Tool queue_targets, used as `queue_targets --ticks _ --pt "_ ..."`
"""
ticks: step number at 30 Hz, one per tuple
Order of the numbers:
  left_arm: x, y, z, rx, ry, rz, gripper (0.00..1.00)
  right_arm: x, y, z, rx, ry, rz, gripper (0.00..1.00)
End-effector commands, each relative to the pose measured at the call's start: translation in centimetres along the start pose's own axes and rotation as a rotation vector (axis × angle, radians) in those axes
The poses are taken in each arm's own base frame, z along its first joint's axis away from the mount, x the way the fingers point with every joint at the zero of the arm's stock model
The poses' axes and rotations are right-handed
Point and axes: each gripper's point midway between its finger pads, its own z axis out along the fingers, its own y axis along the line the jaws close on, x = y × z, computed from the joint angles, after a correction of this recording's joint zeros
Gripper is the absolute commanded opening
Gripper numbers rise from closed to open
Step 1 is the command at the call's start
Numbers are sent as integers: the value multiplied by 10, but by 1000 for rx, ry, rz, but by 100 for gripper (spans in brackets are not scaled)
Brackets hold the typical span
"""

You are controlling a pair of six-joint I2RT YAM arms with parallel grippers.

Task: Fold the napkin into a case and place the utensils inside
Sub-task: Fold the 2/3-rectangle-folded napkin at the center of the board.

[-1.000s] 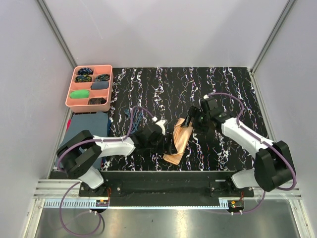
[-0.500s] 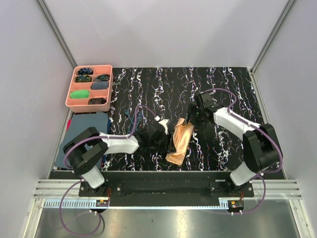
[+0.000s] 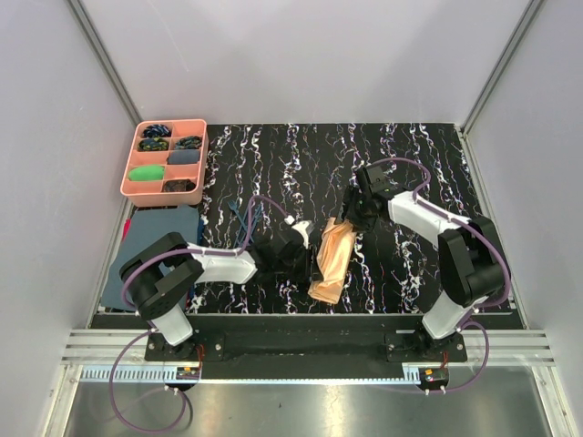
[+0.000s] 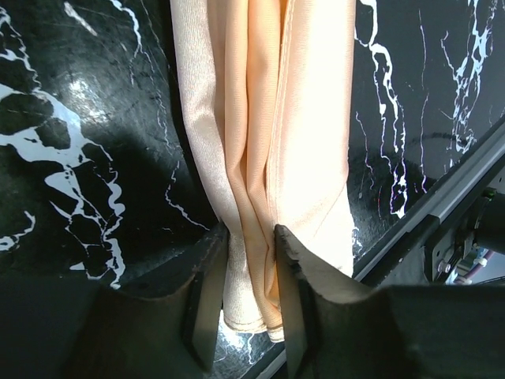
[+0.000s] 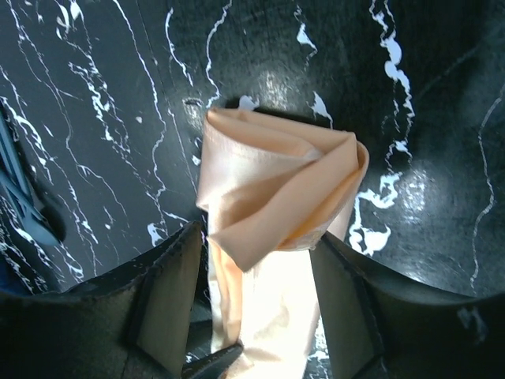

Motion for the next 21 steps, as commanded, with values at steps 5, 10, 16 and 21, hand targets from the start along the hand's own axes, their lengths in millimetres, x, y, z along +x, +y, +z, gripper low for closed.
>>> queue_targets --ticks 5,10,16,21 --pt "30 13 3 -29 77 3 19 -24 22 1 -73 -41 30 64" --pt "33 13 6 -23 85 0 6 -22 31 -1 -105 -22 47 59" --pt "35 11 7 -13 91 0 4 -20 35 0 -126 -5 64 54" --pt "35 12 7 -13 89 0 3 -16 36 6 -134 22 78 44"
